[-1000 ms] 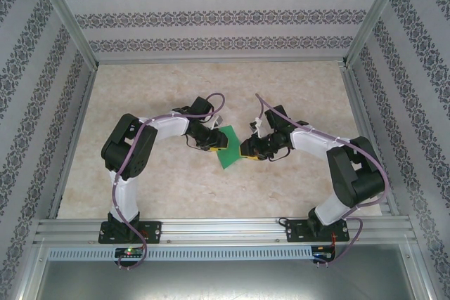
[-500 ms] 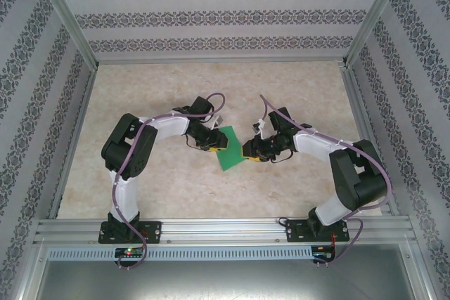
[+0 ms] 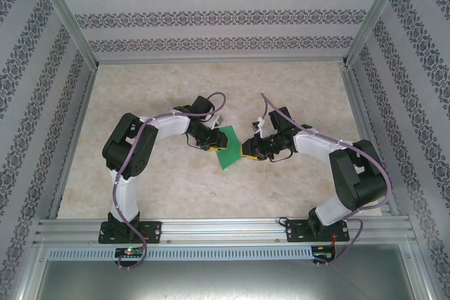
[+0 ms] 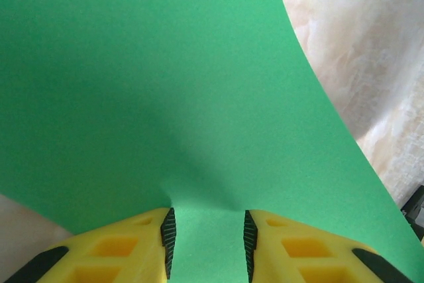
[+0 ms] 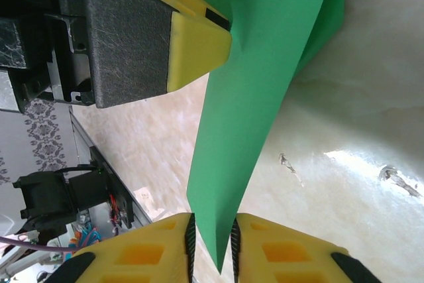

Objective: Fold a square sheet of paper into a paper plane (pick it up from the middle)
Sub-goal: Third fold the triangle at the center of the table.

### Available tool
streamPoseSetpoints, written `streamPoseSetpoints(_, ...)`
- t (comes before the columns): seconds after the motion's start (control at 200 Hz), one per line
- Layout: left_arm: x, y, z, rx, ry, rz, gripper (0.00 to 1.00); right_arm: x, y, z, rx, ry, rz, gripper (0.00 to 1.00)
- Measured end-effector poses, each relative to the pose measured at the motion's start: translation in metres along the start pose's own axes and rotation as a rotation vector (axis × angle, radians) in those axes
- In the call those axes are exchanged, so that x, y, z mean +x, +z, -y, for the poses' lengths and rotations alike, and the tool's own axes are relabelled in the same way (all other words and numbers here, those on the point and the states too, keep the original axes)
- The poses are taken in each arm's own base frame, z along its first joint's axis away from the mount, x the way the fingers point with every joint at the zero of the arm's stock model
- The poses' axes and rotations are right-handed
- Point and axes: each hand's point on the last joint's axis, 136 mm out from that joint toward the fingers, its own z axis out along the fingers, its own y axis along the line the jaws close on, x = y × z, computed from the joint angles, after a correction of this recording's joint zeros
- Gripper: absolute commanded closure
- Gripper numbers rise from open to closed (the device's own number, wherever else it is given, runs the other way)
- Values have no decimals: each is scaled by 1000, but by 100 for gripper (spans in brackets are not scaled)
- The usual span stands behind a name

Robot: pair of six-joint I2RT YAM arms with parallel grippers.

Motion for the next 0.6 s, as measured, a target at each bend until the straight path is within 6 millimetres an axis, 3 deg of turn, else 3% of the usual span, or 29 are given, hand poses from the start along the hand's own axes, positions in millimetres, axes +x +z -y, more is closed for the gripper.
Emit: streamPoseSetpoints(0.6, 0, 1, 0, -16, 5, -9, 64, 6, 12, 23, 47, 61, -39, 88)
